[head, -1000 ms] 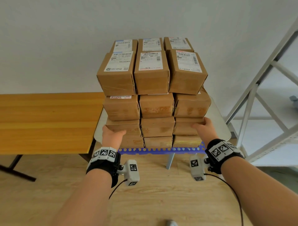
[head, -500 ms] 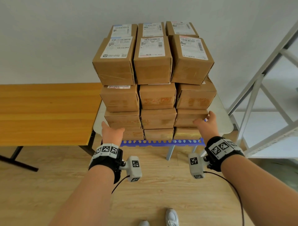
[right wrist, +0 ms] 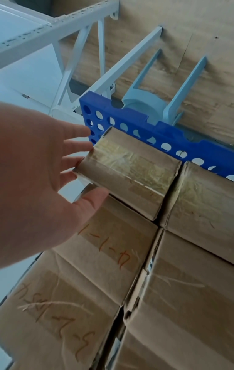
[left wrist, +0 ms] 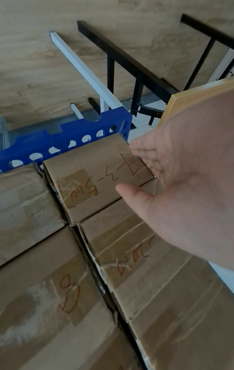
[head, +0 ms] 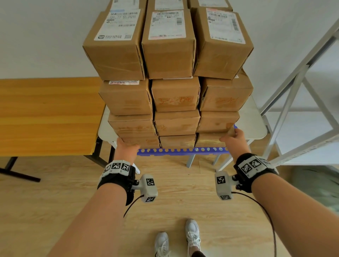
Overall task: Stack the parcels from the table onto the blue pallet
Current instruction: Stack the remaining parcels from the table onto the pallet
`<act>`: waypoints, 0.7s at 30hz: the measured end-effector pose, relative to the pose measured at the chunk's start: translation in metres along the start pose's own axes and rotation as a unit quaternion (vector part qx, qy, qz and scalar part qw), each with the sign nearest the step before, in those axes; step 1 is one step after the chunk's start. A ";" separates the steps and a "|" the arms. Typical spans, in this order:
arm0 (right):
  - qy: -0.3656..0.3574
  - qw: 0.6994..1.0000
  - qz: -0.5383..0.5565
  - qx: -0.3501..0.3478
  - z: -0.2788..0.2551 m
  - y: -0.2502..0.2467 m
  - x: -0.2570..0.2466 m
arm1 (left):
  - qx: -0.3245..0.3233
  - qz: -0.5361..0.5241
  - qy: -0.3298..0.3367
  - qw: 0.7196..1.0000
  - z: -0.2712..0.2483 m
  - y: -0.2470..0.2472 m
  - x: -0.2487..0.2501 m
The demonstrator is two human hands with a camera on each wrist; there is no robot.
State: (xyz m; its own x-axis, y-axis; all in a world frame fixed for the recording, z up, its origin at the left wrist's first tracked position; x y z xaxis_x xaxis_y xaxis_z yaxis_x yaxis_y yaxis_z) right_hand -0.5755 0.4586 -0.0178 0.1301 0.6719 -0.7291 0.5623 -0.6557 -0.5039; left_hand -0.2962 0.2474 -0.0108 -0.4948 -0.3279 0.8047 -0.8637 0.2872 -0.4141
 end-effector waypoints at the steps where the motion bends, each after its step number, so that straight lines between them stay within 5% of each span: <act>1: 0.000 1.000 -0.003 0.000 0.000 0.000 -0.001 | 0.001 0.003 -0.003 1.000 0.001 0.001 0.000; 21: -0.004 1.000 -0.005 0.011 -0.016 0.001 -0.007 | -0.036 -0.036 -0.022 0.998 -0.025 0.011 -0.007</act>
State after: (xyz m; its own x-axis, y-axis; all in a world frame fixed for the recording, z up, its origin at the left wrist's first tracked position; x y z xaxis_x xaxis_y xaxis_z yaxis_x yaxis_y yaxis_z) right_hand -0.5629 0.4588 -0.0055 0.1189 0.6756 -0.7276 0.5452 -0.6569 -0.5209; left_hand -0.3002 0.2751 -0.0102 -0.4366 -0.3889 0.8113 -0.8891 0.3243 -0.3230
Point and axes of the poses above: each hand's wrist, its own z-axis towards the middle knuckle, its own y-axis out of the palm, x = y × z, the point moved 3 cm from there along z, towards the middle knuckle, and after that the axes turned 12 degrees about -z, right-handed, at the moved point
